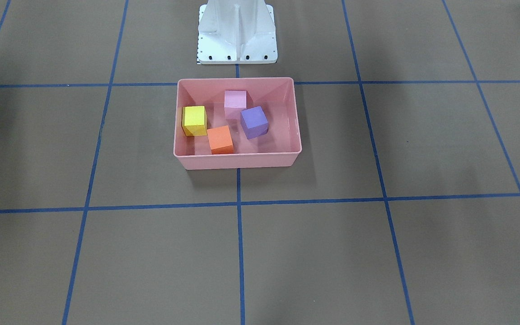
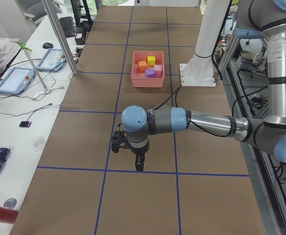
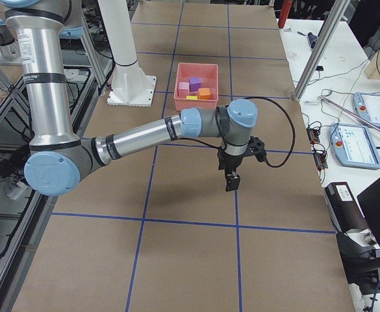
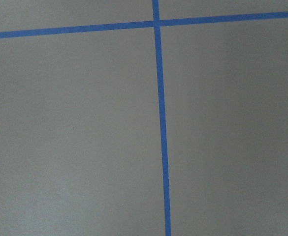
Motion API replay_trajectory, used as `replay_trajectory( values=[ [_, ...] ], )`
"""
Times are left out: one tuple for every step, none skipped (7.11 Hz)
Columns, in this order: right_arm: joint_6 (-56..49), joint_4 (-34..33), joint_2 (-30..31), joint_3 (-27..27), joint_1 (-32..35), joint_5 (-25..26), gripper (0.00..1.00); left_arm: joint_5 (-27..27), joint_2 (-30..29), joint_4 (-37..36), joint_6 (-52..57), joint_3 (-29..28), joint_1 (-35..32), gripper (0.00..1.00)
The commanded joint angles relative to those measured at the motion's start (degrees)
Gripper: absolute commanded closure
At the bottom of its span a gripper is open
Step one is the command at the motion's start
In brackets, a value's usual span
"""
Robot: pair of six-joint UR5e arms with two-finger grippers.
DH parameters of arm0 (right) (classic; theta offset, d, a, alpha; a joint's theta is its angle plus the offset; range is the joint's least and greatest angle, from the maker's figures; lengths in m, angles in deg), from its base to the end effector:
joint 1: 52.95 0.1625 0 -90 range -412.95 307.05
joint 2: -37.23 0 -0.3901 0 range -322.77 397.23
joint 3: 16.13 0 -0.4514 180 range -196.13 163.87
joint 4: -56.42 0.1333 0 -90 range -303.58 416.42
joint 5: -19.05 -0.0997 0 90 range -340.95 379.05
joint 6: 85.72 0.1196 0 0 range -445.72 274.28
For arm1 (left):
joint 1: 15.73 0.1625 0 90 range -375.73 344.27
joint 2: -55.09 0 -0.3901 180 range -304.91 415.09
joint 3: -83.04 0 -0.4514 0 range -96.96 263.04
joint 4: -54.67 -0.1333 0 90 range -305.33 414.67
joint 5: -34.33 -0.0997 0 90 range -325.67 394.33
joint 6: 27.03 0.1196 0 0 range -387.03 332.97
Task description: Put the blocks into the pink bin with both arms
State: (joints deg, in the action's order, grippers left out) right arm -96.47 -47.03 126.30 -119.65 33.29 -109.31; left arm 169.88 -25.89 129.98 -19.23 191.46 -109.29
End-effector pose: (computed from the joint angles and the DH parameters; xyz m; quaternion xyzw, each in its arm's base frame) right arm 0.0232 -0.5475 0.5319 0.0283 -0.3274 -0.1221 0.9365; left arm -0.0774 -0.4718 0.5666 -0.0041 0.3890 0.0162 0.9211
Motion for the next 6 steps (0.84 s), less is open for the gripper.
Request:
replay_trajectory(
  values=[
    [-0.42,6.67,6.88,0.69,2.26,-0.23,0.00,-0.28,0.48,9.03,-1.30,-1.79,-0.04,0.00],
    [-0.86,6.77,8.91,0.86,3.49,0.20,0.00,0.07,0.56,10.90,-1.56,-2.50,-0.04,0.00],
    [-0.86,6.77,10.49,0.69,4.63,-0.40,0.00,0.24,0.22,11.18,-1.30,-5.04,0.04,0.00],
    [-0.86,6.77,10.51,0.34,5.78,-0.49,0.00,0.24,0.39,11.09,-1.21,-5.23,0.04,0.00],
    [-0.60,6.86,10.51,0.77,5.79,-0.15,0.00,-0.02,0.30,11.09,-1.21,-5.15,0.13,0.00],
    [-0.51,6.86,10.51,0.87,5.79,-0.06,0.00,0.16,0.39,11.18,-1.21,-5.06,0.13,0.00]
  ],
)
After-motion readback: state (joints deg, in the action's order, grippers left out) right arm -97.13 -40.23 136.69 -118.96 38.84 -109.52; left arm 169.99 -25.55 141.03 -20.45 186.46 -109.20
